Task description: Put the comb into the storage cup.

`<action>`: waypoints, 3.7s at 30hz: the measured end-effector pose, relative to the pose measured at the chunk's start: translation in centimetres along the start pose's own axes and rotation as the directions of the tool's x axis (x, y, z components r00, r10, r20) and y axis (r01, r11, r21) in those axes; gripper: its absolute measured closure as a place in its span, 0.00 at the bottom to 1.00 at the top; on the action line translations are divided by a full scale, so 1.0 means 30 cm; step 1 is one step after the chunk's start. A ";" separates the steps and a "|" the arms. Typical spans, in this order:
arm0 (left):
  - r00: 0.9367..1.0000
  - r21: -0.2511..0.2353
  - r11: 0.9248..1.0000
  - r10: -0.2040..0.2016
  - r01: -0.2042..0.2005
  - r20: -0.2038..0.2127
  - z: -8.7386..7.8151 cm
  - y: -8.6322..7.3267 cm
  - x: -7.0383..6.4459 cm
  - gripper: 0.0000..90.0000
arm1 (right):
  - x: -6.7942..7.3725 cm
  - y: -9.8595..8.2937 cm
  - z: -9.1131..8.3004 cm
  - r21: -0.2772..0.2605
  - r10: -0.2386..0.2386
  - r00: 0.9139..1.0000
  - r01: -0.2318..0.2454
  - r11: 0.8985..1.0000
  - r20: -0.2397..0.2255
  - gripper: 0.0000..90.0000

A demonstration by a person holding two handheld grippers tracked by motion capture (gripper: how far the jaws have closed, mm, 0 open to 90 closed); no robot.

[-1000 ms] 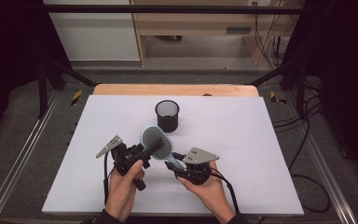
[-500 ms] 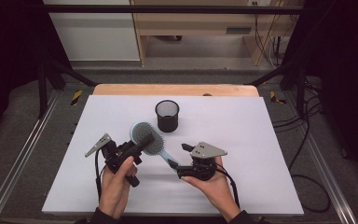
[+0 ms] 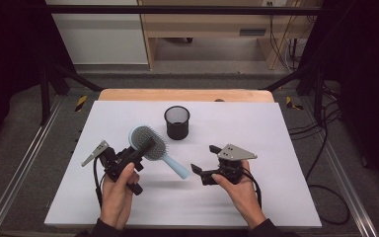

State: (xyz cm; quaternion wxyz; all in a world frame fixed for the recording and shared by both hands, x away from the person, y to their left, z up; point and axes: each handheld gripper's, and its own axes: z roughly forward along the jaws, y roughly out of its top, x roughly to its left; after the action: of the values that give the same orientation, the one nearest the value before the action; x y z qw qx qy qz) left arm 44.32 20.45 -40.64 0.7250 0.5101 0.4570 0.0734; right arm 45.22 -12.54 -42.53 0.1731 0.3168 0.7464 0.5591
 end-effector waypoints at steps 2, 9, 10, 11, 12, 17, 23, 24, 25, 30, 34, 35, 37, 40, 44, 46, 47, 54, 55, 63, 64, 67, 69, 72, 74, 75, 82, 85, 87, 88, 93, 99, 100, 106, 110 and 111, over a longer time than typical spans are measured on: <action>1.000 0.000 1.000 -0.001 0.001 0.001 -0.003 0.005 0.003 0.58 | -0.010 0.004 -0.011 -0.030 0.019 1.000 -0.020 0.999 -0.003 0.08; 1.000 -0.021 1.000 0.013 -0.014 -0.007 -0.016 0.029 -0.002 0.58 | -0.052 -0.013 -0.062 -0.017 0.030 0.999 -0.029 0.999 0.027 0.08; 1.000 -0.022 1.000 0.018 -0.019 -0.010 -0.018 0.031 -0.002 0.58 | -0.061 -0.018 -0.070 -0.016 0.038 0.999 -0.038 0.999 0.031 0.08; 1.000 -0.028 0.999 0.020 -0.020 -0.014 -0.020 0.034 -0.002 0.58 | -0.066 -0.020 -0.075 -0.016 0.044 0.999 -0.043 0.999 0.032 0.08; 1.000 -0.031 0.999 0.023 -0.023 -0.017 -0.022 0.036 -0.001 0.58 | -0.078 -0.020 -0.088 -0.019 0.050 0.998 -0.049 0.999 0.043 0.08; 0.998 -0.056 0.998 0.023 -0.026 -0.054 -0.040 0.047 0.009 0.58 | -0.095 -0.023 -0.126 -0.051 0.024 0.997 -0.020 0.998 0.070 0.11; 0.997 -0.080 0.997 0.015 -0.022 -0.078 -0.062 0.067 0.026 0.58 | -0.128 -0.059 -0.187 -0.041 0.024 0.995 -0.020 0.999 0.097 0.10; 0.997 -0.083 0.996 0.015 -0.022 -0.081 -0.064 0.070 0.028 0.58 | -0.139 -0.073 -0.206 -0.043 0.020 0.994 -0.016 0.999 0.106 0.10; 0.996 -0.088 0.996 0.014 -0.022 -0.086 -0.069 0.074 0.032 0.58 | -0.143 -0.079 -0.214 -0.040 0.016 0.993 -0.011 0.999 0.116 0.10; 0.995 -0.095 0.995 0.009 -0.019 -0.098 -0.079 0.081 0.039 0.58 | -0.159 -0.100 -0.246 -0.031 0.002 0.989 0.003 1.000 0.150 0.09; 0.995 -0.096 0.995 0.009 -0.020 -0.104 -0.085 0.086 0.042 0.58 | -0.168 -0.129 -0.257 -0.032 -0.024 0.983 0.031 0.999 0.181 0.07; 0.994 -0.099 0.995 0.014 -0.025 -0.110 -0.087 0.089 0.046 0.58 | -0.174 -0.142 -0.260 -0.015 -0.041 0.983 0.045 0.999 0.180 0.07; 0.994 -0.102 0.994 0.015 -0.026 -0.112 -0.088 0.090 0.049 0.58 | -0.176 -0.143 -0.262 -0.017 -0.046 0.981 0.050 0.999 0.188 0.07; 0.993 -0.109 0.994 0.016 -0.029 -0.119 -0.092 0.093 0.054 0.58 | -0.178 -0.140 -0.259 -0.032 -0.046 0.979 0.054 0.998 0.199 0.06; 0.990 -0.106 0.994 0.026 -0.040 -0.137 -0.096 0.096 0.057 0.58 | -0.174 -0.140 -0.253 -0.043 -0.063 0.976 0.073 0.996 0.207 0.05; 0.991 -0.108 0.993 0.022 -0.037 -0.135 -0.097 0.097 0.055 0.58 | -0.173 -0.142 -0.250 -0.040 -0.064 0.975 0.074 0.996 0.212 0.06; 0.991 -0.108 0.993 0.025 -0.039 -0.133 -0.095 0.098 0.053 0.58 | -0.172 -0.143 -0.247 -0.042 -0.064 0.975 0.074 0.996 0.214 0.06; 0.991 -0.106 0.992 0.055 -0.069 -0.124 -0.080 0.123 0.037 0.58 | -0.153 -0.140 -0.231 -0.040 -0.087 0.974 0.097 0.994 0.208 0.06; 0.991 -0.101 0.992 0.058 -0.071 -0.120 -0.075 0.126 0.033 0.58 | -0.152 -0.141 -0.228 -0.038 -0.088 0.975 0.098 0.994 0.205 0.06; 0.996 -0.107 0.992 0.053 -0.060 -0.066 -0.011 0.169 -0.005 0.57 | -0.170 -0.131 -0.233 -0.108 0.011 0.987 0.006 0.994 0.161 0.06; 0.996 -0.103 0.993 0.058 -0.065 -0.063 0.005 0.178 -0.012 0.57 | -0.170 -0.131 -0.233 -0.108 0.011 0.987 0.006 0.994 0.161 0.06; 0.995 -0.090 0.993 0.075 -0.081 -0.068 0.051 0.203 -0.030 0.57 | -0.180 -0.125 -0.228 -0.165 0.080 0.986 -0.055 0.985 0.147 0.06; 0.993 -0.077 0.992 0.097 -0.103 -0.072 0.095 0.226 -0.049 0.57 | -0.184 -0.126 -0.218 -0.164 0.079 0.983 -0.052 0.985 0.164 0.07; 0.990 -0.064 0.990 0.120 -0.125 -0.074 0.124 0.241 -0.060 0.57 | -0.183 -0.129 -0.209 -0.142 0.053 0.981 -0.026 0.990 0.186 0.07; 0.987 -0.054 0.987 0.146 -0.150 -0.069 0.151 0.258 -0.073 0.57 | -0.179 -0.130 -0.202 -0.118 0.022 0.979 0.002 0.993 0.201 0.07; 0.985 -0.052 0.985 0.162 -0.165 -0.062 0.173 0.277 -0.086 0.57 | -0.180 -0.130 -0.199 -0.112 0.019 0.980 0.003 0.994 0.199 0.07; 0.969 -0.033 0.970 0.240 -0.242 -0.059 0.233 0.319 -0.124 0.57 | -0.175 -0.137 -0.183 -0.071 -0.016 0.978 0.031 0.997 0.206 0.06; 0.965 -0.032 0.966 0.255 -0.257 -0.059 0.257 0.330 -0.133 0.57 | -0.163 -0.139 -0.175 -0.052 -0.044 0.978 0.056 0.997 0.204 0.06; 0.961 -0.029 0.962 0.268 -0.271 -0.064 0.274 0.331 -0.138 0.57 | -0.154 -0.140 -0.169 -0.041 -0.053 0.979 0.062 0.997 0.199 0.06; 0.957 -0.025 0.959 0.281 -0.284 -0.072 0.282 0.331 -0.139 0.57 | -0.149 -0.141 -0.166 -0.034 -0.060 0.978 0.068 0.997 0.198 0.06; 0.959 -0.033 0.961 0.273 -0.276 -0.076 0.320 0.336 -0.128 0.57 | -0.134 -0.143 -0.153 -0.017 -0.089 0.978 0.094 0.995 0.188 0.06; 0.963 -0.049 0.965 0.253 -0.258 -0.091 0.348 0.349 -0.108 0.57 | -0.125 -0.150 -0.143 -0.006 -0.087 0.981 0.090 0.996 0.173 0.06; 0.963 -0.050 0.965 0.253 -0.258 -0.094 0.350 0.353 -0.105 0.57 | -0.123 -0.150 -0.141 -0.002 -0.092 0.981 0.094 0.996 0.172 0.06; 0.957 -0.056 0.961 0.265 -0.272 -0.117 0.358 0.373 -0.092 0.57 | -0.108 -0.150 -0.139 0.005 -0.107 0.978 0.108 0.994 0.178 0.06; 0.956 -0.074 0.959 0.263 -0.274 -0.134 0.366 0.384 -0.087 0.57 | -0.102 -0.147 -0.144 -0.002 -0.112 0.978 0.115 0.993 0.177 0.06; 0.953 -0.074 0.957 0.270 -0.282 -0.138 0.369 0.386 -0.087 0.57 | -0.102 -0.146 -0.147 -0.004 -0.110 0.978 0.113 0.994 0.179 0.06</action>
State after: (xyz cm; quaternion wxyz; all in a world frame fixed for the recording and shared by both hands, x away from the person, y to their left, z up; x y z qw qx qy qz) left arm 55.16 16.93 -29.06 0.7000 0.5291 0.4224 0.2272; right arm 43.57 -18.54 -45.59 0.2725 0.3220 0.7406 0.5230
